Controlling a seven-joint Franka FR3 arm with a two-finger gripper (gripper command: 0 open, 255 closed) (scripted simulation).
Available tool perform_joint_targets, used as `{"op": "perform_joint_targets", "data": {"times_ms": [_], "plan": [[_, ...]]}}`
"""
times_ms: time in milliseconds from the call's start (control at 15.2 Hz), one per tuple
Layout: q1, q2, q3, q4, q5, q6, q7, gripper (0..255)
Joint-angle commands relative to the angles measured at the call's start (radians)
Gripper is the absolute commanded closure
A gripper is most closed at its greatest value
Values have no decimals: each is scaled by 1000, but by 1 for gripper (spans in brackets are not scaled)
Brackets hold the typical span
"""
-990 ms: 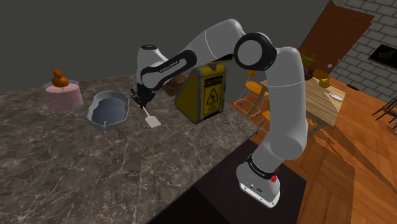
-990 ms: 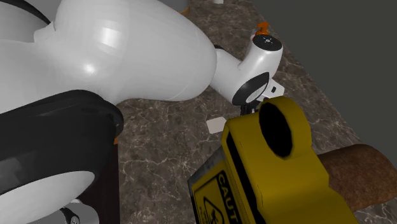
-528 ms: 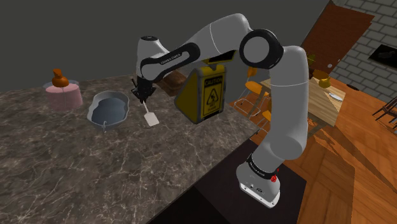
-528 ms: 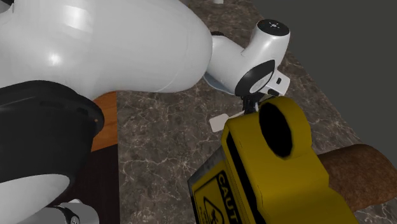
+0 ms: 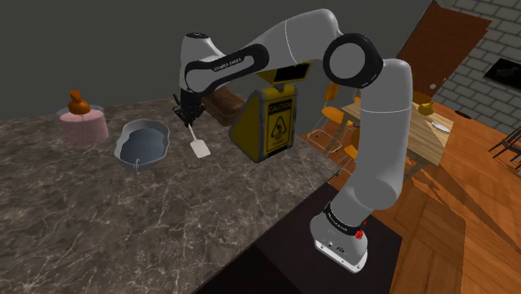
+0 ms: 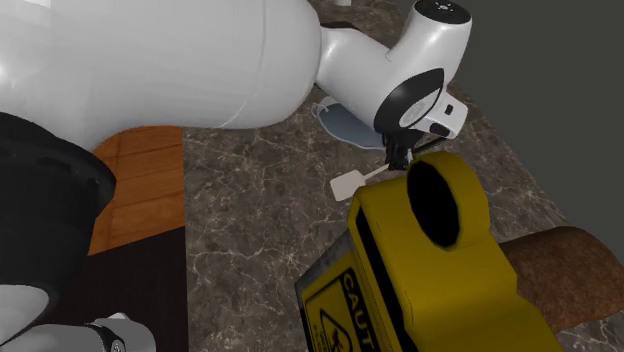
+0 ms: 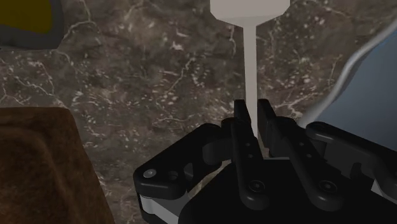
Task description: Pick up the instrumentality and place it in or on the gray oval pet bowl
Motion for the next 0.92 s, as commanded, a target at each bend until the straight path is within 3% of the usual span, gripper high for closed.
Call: {"op": "perform_joint_targets", "data": {"times_ms": [0, 792, 858], "plan": [[0, -13, 2, 7, 3, -20, -1, 255], [-5, -82, 12, 64, 23, -144, -16, 255], [11, -64, 16, 93, 17, -157, 4, 255]]}}
